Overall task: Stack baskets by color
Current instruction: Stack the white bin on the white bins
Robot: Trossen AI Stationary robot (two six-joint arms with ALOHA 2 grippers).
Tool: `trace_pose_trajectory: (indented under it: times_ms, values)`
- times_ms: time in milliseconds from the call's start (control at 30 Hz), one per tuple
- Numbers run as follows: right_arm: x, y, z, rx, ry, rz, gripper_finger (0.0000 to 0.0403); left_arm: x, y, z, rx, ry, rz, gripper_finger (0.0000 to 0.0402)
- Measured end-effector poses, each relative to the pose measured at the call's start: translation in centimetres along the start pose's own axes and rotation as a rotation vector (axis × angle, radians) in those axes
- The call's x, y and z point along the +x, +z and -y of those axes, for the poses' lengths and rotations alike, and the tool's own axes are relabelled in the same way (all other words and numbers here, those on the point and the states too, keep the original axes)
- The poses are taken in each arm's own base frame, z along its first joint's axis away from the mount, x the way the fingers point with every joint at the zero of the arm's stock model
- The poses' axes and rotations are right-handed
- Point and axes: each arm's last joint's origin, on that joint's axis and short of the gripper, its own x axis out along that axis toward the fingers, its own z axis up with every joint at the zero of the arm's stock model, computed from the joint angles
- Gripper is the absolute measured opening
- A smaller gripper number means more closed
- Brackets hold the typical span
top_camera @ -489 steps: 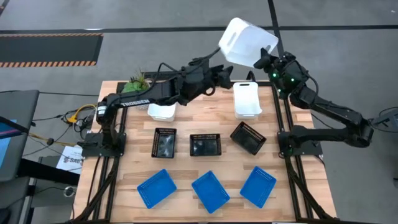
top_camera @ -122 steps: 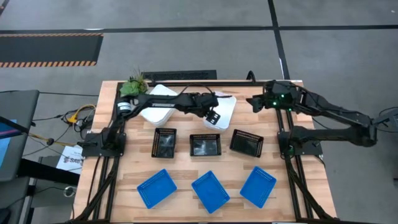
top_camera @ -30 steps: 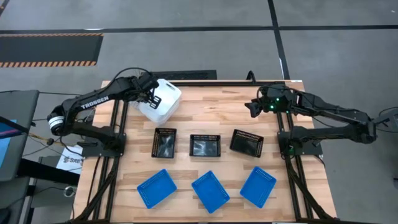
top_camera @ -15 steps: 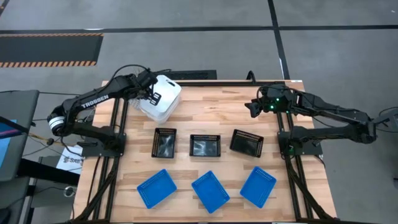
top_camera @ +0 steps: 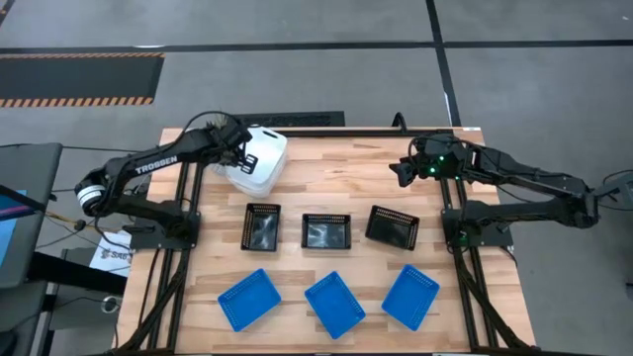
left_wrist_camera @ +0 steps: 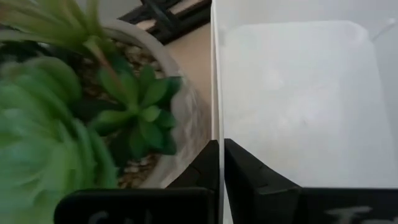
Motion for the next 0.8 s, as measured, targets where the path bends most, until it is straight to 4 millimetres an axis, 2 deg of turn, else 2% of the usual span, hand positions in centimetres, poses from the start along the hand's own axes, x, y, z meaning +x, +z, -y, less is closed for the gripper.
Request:
trace_pose_trajectory:
  times_ms: [200, 300, 633, 800]
  values:
    - [0.0, 0.0, 0.0, 0.000, 0.000, 0.000, 0.0264, 1.0, -0.7, 0.2, -0.090, -0.025, -0.006, 0.0003]
    - [0.0, 0.0, 0.0, 0.000, 0.000, 0.000, 0.0264, 1.4, -1.2, 0.2, -0.083, -0.026, -0.032, 0.0023]
    - [0.0, 0.0, 0.0, -0.003, 0.000, 0.000, 0.0264, 1.2, -0.4, 1.1, -0.115, -0.145, 0.025, 0.0179]
    - [0.0, 0.0, 0.0, 0.000, 0.000, 0.001, 0.0264, 0.5, 0.5, 1.3, -0.131, -0.176, 0.064, 0.0224]
